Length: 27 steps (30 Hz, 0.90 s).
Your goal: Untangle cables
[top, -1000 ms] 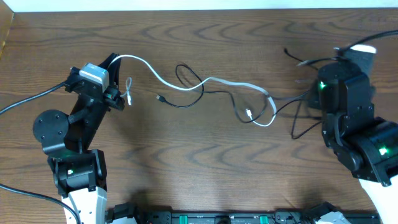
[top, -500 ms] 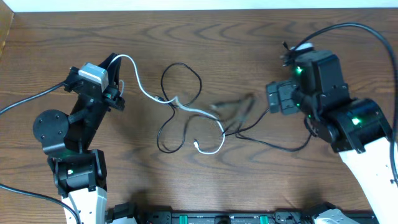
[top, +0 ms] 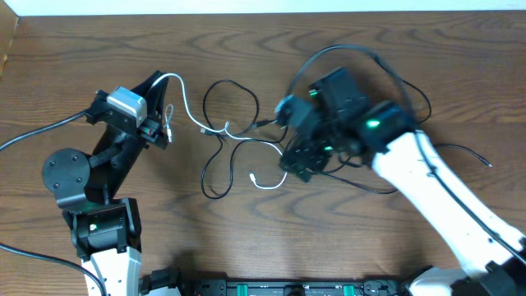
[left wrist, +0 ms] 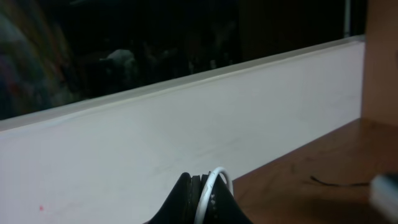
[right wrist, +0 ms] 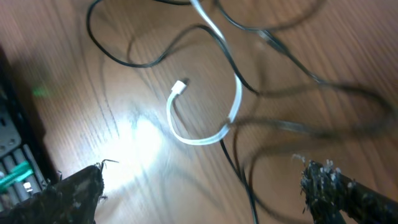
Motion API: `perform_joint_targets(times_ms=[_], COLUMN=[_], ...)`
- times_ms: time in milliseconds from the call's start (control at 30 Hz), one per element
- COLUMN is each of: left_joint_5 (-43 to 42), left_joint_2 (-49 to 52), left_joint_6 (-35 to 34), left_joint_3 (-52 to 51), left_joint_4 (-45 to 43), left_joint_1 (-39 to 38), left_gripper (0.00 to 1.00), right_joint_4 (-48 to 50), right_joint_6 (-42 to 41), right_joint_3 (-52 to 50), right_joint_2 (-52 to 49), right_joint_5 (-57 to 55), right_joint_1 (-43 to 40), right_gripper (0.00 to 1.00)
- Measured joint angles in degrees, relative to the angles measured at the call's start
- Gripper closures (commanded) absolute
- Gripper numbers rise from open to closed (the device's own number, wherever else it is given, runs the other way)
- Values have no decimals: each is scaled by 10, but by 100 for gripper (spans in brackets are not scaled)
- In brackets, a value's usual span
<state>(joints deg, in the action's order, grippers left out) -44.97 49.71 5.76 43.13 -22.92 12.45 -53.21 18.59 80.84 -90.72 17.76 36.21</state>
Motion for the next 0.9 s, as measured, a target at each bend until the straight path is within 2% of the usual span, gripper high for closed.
perform_joint_targets(times_ms=[367, 567, 900], left_joint_5=[-45, -50, -53], left_joint_2=[0, 0, 0], left_joint_6=[0, 0, 0], left_joint_3=[0, 0, 0], left_joint_4=[-2, -22, -26], left_joint_1=[-64, -96, -99], left_gripper=[93, 93, 93], right_joint_4=[130, 186, 290], right_joint_6=[45, 50, 47], right_joint_3=[0, 0, 0], right_joint_2=[-26, -26, -26], right_joint_5=[-101, -123, -140], right_joint_1=[110, 117, 117], right_gripper=[1, 1, 1])
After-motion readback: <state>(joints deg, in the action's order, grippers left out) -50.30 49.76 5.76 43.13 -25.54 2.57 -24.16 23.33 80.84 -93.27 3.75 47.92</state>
